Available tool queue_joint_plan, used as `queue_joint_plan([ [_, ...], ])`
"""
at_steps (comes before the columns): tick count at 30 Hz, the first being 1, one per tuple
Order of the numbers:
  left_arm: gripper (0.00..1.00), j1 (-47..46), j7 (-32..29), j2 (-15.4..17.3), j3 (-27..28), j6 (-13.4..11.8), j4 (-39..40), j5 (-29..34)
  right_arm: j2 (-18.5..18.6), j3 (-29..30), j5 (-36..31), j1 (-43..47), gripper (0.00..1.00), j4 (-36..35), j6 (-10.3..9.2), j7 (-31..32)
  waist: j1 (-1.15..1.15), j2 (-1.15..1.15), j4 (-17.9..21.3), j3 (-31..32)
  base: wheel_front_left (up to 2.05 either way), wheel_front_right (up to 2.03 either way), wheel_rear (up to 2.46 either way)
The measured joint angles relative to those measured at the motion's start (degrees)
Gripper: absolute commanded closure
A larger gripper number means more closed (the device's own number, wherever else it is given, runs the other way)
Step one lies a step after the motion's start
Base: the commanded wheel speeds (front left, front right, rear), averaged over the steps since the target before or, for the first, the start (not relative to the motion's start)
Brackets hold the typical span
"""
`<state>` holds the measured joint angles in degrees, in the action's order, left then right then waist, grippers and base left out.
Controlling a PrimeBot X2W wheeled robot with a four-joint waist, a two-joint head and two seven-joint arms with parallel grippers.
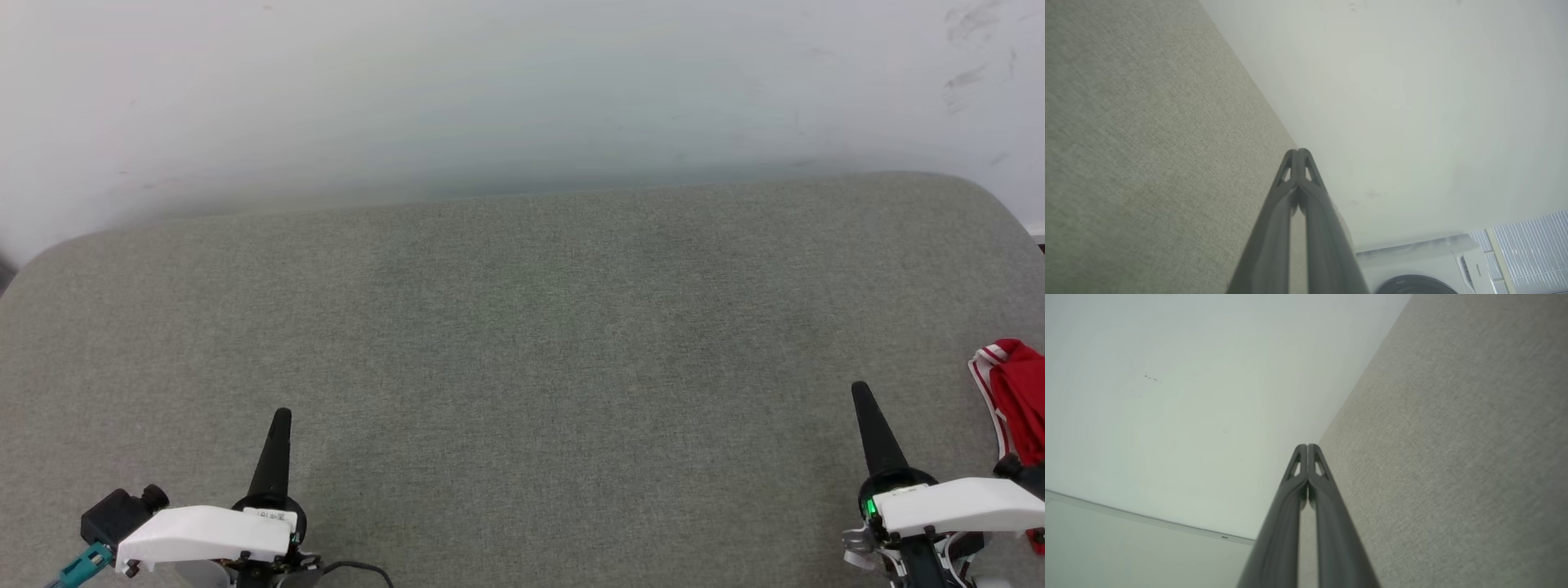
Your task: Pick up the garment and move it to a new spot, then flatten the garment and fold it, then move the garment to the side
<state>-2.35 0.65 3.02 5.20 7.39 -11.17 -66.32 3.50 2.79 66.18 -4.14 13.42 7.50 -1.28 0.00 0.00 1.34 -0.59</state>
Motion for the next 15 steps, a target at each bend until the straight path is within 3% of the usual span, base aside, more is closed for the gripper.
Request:
queue_joint_plan([
  [15,1.0,-1.07,-2.07,0.0,0.33,0.0,-0.87,-7.93,0.01,0.85,8.14,-0.54,1.0,0.12,0.0,2.29,0.0,0.0,-0.35,0.11,0.0,0.0,0.0],
])
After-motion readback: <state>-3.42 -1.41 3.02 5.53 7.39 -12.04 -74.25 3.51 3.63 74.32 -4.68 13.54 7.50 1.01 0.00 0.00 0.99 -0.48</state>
